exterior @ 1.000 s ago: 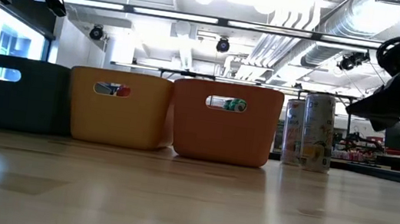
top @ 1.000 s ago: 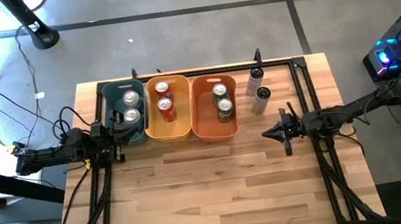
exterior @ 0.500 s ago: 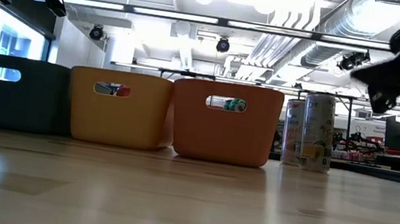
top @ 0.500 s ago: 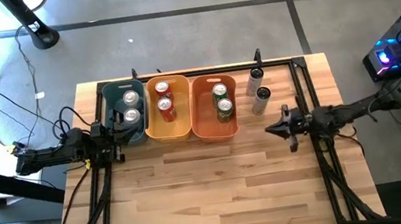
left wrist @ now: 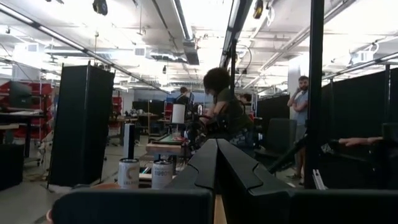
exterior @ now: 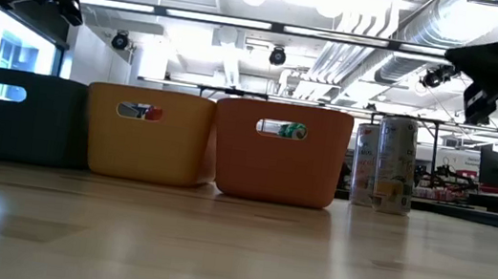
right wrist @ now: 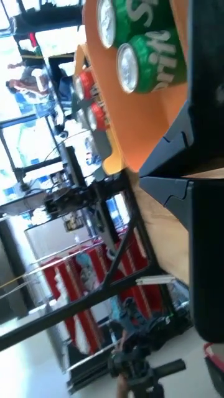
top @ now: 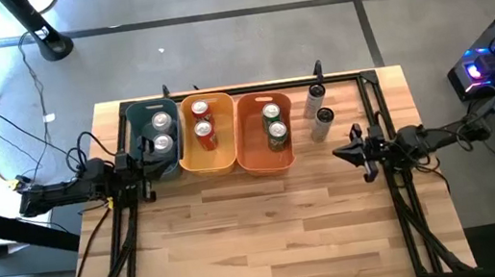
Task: Sort soda cans
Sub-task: Return to Home Position
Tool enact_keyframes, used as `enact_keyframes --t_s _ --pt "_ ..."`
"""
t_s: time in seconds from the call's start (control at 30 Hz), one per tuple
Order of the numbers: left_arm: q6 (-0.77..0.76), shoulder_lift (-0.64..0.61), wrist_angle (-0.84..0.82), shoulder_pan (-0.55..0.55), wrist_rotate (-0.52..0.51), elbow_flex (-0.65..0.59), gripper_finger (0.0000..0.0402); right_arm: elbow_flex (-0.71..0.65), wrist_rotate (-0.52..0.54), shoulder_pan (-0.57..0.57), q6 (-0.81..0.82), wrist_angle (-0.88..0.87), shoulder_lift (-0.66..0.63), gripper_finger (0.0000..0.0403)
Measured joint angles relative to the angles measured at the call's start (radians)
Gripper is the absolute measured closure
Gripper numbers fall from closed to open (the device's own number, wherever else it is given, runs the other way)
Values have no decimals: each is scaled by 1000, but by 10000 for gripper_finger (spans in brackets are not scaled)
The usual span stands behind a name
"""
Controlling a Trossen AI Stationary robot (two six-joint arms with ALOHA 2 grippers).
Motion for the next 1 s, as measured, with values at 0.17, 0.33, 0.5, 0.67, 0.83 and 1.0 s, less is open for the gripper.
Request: enact_keyframes --t_s 0.17,0.33,0.5,0.67,0.83,1.0 --pt "0 1 -6 0 0 0 401 0 0 -21 0 -28 0 402" --pt "0 2 -8 0 0 0 401 0 0 -24 0 -30 6 402" --pt "0 -1 -20 0 1 0 401 0 0 -24 0 -30 6 402" --pt "0 -1 -30 -5 1 0 401 0 0 -24 0 -30 7 402" --pt "0 -1 -30 -6 1 0 401 0 0 -24 0 -30 6 402" --pt "0 -1 -30 -6 1 0 401 0 0 -24 0 -30 6 402"
